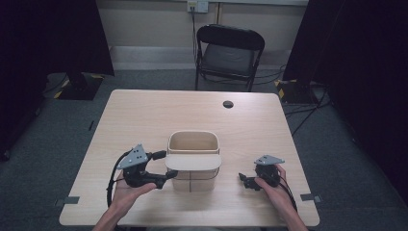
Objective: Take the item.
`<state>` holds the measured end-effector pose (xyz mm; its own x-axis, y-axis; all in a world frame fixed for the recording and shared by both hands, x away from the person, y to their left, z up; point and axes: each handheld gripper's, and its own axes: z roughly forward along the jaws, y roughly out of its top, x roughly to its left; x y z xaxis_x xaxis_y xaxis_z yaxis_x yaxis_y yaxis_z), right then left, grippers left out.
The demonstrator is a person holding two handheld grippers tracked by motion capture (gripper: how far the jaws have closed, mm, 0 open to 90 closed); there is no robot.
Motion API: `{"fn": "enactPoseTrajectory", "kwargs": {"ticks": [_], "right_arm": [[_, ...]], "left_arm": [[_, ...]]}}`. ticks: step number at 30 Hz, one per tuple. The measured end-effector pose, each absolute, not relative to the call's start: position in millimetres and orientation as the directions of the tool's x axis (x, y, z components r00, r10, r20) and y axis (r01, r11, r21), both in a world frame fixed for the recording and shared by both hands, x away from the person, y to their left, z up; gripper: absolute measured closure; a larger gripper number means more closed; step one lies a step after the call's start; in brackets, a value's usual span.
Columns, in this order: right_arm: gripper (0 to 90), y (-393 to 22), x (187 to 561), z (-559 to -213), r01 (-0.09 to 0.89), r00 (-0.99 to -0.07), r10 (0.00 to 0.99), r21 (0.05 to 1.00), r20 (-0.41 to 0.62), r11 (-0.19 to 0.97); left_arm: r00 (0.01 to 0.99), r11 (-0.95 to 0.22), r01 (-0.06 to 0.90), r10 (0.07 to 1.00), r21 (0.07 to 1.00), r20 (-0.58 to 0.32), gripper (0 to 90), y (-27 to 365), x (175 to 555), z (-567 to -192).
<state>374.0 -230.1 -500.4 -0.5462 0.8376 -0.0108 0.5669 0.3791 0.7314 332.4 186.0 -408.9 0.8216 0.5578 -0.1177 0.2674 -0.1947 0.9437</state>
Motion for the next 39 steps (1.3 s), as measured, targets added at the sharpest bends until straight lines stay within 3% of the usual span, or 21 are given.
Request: {"fn": "enactPoseTrajectory", "kwargs": {"ticks": [26, 39], "right_arm": [[12.3, -230.1, 374.3, -500.4, 0.566, -0.548, 0.836, 0.731, -0.011, 0.381], [12.3, -230.2, 374.4, -500.5, 0.566, -0.548, 0.836, 0.731, -0.011, 0.381]], "left_arm": [[0.831, -0.179, 0.290, 0.534, 0.940, -0.155, 20.7, 184.1, 338.3, -404.5], [0.829, -0.173, 0.300, 0.534, 0.938, -0.167, 26.3, 184.8, 339.4, -402.2]]}}
